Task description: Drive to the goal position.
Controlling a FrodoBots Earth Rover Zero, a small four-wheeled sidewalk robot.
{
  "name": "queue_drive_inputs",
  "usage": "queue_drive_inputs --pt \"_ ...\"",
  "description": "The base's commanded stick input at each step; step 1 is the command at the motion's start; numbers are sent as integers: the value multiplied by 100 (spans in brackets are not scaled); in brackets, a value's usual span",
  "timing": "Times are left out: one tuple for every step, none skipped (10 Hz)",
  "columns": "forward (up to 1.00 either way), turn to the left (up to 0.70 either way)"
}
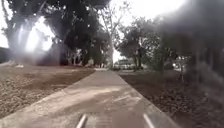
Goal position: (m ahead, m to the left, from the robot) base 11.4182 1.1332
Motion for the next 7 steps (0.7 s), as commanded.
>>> queue_drive_inputs --pt "70 13" --pt "70 27" --pt "70 28" --pt "70 13" --pt "70 0" --pt "70 0" --pt "70 0"
